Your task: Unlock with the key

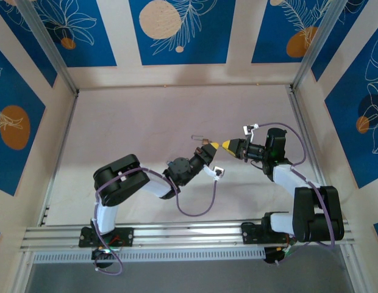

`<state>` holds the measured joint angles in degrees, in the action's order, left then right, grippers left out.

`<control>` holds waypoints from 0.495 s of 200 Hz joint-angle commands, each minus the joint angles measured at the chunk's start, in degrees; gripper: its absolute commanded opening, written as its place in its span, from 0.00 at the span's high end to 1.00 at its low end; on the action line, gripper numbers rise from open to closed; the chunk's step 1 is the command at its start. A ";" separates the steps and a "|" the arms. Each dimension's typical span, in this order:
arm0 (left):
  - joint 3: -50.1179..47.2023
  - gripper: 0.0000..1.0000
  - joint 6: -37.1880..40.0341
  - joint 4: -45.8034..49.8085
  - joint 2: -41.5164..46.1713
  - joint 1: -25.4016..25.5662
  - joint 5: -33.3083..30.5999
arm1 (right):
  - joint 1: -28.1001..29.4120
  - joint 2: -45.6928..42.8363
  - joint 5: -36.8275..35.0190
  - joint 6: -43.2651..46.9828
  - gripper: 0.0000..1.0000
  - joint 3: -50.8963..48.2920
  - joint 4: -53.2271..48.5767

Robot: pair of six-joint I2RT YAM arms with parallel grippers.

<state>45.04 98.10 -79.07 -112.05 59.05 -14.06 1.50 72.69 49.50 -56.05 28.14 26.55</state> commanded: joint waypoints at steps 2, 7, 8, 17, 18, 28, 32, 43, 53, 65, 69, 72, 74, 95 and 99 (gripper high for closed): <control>-0.57 1.00 0.77 -1.62 -1.00 1.09 0.60 | 0.38 0.26 -0.10 0.67 0.94 1.39 -0.11; -0.61 1.00 0.86 -1.59 -1.05 1.08 0.53 | 0.43 0.23 -0.10 0.68 0.95 1.46 -0.18; -0.59 1.00 0.86 -1.56 -1.06 1.07 0.53 | 0.44 0.20 -0.10 0.72 0.95 1.43 -0.22; -0.43 1.00 1.00 -1.61 -1.02 1.15 0.62 | 0.42 0.09 -0.10 0.94 0.96 1.40 -0.55; -0.45 1.00 0.98 -1.61 -1.04 1.16 0.62 | 0.43 0.09 -0.10 0.99 0.97 1.40 -0.58; -0.43 1.00 1.00 -1.62 -1.13 1.11 0.63 | 0.52 -0.10 -0.10 1.14 0.98 1.41 -0.85; -0.33 1.00 1.07 -1.56 -1.17 1.09 0.62 | 0.52 -0.15 -0.10 1.21 0.99 1.41 -0.93; -0.21 1.00 1.28 -1.61 -1.14 1.11 0.54 | 0.52 -0.31 -0.26 1.61 1.00 1.44 -1.59; -0.13 1.00 1.34 -1.56 -1.08 1.14 0.53 | 0.59 -0.50 -0.45 2.17 1.00 1.56 -2.57; -0.04 1.00 1.44 -1.57 -1.15 1.07 0.49 | 0.66 -0.74 -0.71 2.70 1.00 1.69 -3.33; 0.05 1.00 1.51 -1.57 -1.13 1.09 0.48 | 0.70 -0.89 -0.80 2.91 1.00 1.66 -3.63; 0.05 1.00 1.60 -1.61 -1.17 1.14 0.40 | 0.66 -0.88 -0.85 3.03 1.00 1.67 -3.87; 0.05 1.00 1.62 -1.61 -1.22 1.15 0.41 | 0.75 -0.94 -0.86 3.13 1.00 1.68 -4.05; 0.05 1.00 1.82 -1.55 -1.13 1.09 0.36 | 0.88 -1.18 -1.16 3.54 1.00 1.79 -4.80; 0.05 1.00 1.90 -1.61 -1.15 1.09 0.36 | 0.95 -1.23 -1.39 3.45 1.00 1.73 -4.83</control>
<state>45.04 98.65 -79.02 -112.46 59.07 -14.26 1.63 72.55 48.73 -54.30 28.58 24.29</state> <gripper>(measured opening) 0.048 0.064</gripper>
